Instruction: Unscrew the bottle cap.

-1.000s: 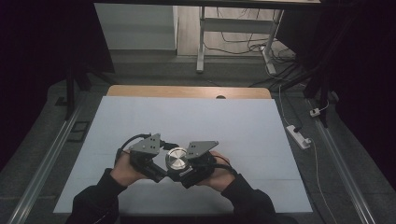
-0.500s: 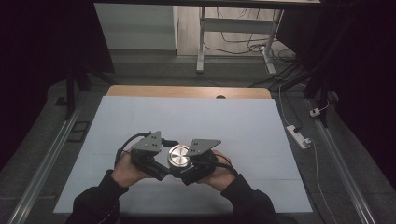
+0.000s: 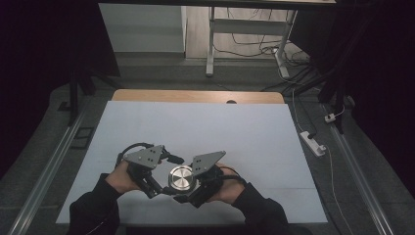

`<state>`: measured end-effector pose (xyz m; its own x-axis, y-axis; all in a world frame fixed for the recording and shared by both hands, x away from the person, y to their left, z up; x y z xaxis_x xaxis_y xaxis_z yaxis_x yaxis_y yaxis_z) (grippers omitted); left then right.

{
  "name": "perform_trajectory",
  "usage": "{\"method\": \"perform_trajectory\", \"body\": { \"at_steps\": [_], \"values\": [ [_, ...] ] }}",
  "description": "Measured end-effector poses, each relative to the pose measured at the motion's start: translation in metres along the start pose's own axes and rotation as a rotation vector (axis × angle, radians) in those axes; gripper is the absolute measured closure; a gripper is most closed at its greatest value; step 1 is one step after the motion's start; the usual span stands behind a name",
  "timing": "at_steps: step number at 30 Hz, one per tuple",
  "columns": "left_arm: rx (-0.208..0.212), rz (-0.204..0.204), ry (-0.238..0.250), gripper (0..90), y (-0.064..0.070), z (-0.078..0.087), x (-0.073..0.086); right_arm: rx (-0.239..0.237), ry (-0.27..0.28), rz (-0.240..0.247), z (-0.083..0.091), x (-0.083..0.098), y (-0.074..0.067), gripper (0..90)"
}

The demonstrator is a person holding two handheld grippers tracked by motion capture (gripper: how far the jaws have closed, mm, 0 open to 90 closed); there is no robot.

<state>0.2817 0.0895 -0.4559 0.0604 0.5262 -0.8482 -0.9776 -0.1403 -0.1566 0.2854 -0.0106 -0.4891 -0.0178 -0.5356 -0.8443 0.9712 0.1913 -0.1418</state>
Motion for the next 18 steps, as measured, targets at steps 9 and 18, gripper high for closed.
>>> {"method": "perform_trajectory", "body": {
  "at_steps": [9,18],
  "values": [
    [-0.198,0.118,-0.003,20.4,-0.015,-0.010,-0.005,0.149,0.025,-0.057,0.010,0.001,0.018,14.0],
    [-0.272,0.202,0.007,20.0,-0.020,-0.011,-0.014,0.265,0.054,-0.112,0.021,0.002,0.031,14.0]
  ]
}}
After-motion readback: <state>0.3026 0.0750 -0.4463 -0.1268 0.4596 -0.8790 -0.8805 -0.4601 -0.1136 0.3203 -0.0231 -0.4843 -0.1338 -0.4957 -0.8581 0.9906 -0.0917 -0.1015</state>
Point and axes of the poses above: each handheld gripper's, and its own axes: z roughly backward along the jaws, x roughly out of its underside, y roughly to its right, the point moved 7 cm from there along -z, roughly forward along the jaws, and after that the axes turned 12 degrees about -x, right-handed, at the moved point
